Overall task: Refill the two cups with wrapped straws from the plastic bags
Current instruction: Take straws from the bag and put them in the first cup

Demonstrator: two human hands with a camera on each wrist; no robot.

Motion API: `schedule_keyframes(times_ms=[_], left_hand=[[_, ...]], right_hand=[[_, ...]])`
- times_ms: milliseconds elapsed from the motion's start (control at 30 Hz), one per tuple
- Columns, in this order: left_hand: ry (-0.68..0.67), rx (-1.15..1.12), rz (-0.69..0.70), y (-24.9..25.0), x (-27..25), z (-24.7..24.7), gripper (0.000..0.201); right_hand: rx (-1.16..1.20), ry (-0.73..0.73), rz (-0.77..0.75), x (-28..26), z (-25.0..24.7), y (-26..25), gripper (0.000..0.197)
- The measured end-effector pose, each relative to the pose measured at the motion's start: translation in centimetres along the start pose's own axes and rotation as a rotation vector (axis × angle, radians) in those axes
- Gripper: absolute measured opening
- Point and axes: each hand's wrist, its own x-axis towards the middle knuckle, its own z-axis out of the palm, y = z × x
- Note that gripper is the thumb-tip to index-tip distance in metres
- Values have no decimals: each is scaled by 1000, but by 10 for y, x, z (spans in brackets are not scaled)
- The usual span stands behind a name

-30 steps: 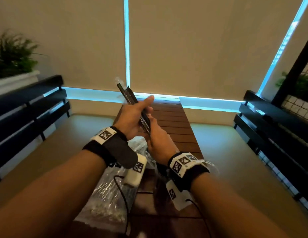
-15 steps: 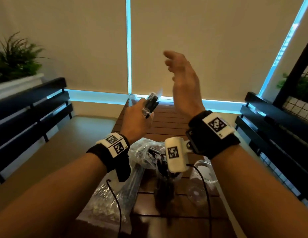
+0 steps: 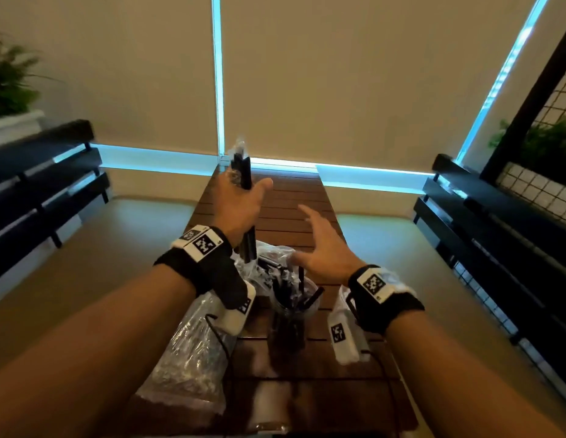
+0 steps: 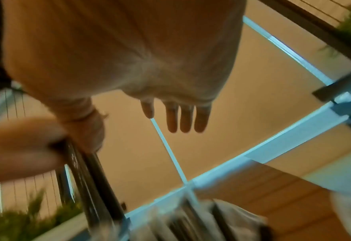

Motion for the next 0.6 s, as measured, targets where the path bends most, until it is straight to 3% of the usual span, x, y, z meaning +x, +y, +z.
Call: schedule_keyframes(times_ms=[100, 233, 367, 500, 600], left_hand=[[-40, -117, -107, -14, -7, 12, 29], [-39, -157, -147, -25, -16, 32, 29], [-78, -269, -169, -29, -22, 46, 26], [-177, -248, -199, -55, -33, 52, 24], [-293, -199, -249, -78, -42, 51, 21]], right_hand=[[-115, -192, 89, -16, 29, 26, 132], [-83, -151, 179, -22, 65, 44, 138], [55, 87, 198, -15, 88, 52, 120], [130, 174, 195, -13, 88, 59, 80], [150, 165, 160, -15, 92, 65, 71]])
